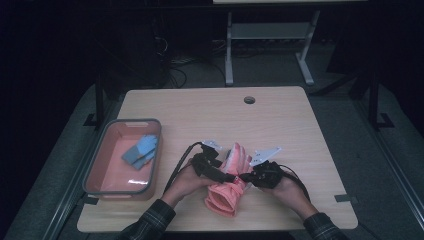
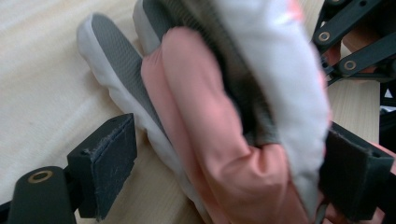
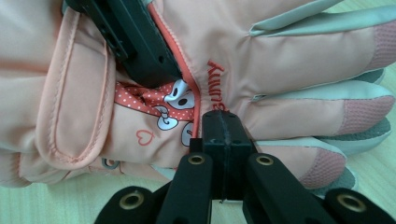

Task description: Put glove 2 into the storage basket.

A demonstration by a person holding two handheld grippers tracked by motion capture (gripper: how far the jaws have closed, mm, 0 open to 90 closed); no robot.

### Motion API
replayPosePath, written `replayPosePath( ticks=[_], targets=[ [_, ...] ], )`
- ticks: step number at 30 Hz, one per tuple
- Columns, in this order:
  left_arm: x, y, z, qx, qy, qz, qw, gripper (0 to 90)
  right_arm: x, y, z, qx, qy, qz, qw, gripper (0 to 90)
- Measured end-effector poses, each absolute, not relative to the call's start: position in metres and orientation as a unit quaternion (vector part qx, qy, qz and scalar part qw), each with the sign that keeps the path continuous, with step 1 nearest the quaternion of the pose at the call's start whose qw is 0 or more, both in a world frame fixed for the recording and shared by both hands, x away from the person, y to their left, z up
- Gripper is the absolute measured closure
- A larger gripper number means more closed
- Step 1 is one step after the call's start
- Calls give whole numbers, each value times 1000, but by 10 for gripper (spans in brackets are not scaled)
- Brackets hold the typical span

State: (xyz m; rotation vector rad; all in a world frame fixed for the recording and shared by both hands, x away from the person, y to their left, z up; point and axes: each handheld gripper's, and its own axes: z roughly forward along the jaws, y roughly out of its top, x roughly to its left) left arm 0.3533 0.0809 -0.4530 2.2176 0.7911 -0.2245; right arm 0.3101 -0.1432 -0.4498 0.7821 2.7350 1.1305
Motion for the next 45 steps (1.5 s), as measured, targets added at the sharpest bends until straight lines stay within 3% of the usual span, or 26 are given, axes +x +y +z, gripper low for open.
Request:
replayPosePath(
  ticks=[10,15,19,23,26,30,36,45],
  targets=[
    [353,74,-462,868,307,-116,374,128,310,-142,-452,250,896,364,48,900],
    [358,78,-464,858,306,-166,377,301,310,-142,-452,251,896,362,49,900],
    [359,81,-463,858,306,-170,377,445,310,-145,-449,250,894,369,49,897],
    [358,82,-461,860,301,-165,378,524,309,-164,-438,260,876,403,47,734],
    [359,84,-459,856,303,-172,383,553,309,-187,-434,287,854,426,80,544],
    [358,86,-454,850,307,-176,389,571,318,-215,-444,343,839,408,103,393],
    [356,90,-442,853,297,-163,397,578,334,-239,-462,417,818,372,135,253],
    [355,104,-423,855,298,-141,400,583,343,-247,-475,444,808,354,155,173]
  ],
)
